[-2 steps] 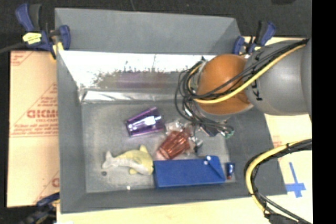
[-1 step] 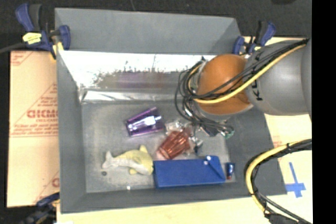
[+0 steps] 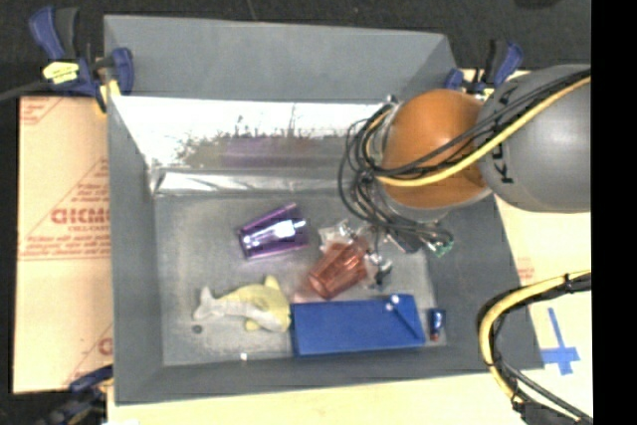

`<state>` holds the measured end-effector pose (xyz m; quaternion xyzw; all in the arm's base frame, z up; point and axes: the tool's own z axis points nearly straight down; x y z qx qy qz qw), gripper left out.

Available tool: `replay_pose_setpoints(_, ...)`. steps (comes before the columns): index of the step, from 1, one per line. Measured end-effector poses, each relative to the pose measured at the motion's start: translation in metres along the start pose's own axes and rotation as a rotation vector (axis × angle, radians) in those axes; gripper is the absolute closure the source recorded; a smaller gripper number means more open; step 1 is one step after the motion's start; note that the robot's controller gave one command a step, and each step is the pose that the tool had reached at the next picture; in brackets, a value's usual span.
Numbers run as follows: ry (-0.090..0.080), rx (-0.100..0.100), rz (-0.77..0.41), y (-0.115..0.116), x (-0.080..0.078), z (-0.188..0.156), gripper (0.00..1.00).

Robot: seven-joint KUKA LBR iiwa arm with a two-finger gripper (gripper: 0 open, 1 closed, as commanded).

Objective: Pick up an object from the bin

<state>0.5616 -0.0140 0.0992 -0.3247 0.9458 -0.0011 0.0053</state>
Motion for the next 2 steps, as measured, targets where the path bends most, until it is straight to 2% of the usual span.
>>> replay_pose_setpoints(1, -0.001, 0.001, 0.002, -0.001, -0.001, -0.047, 1.00)
replay_pose_setpoints(2, -0.006, 0.005, 0.006, -0.002, -0.002, -0.069, 1.00)
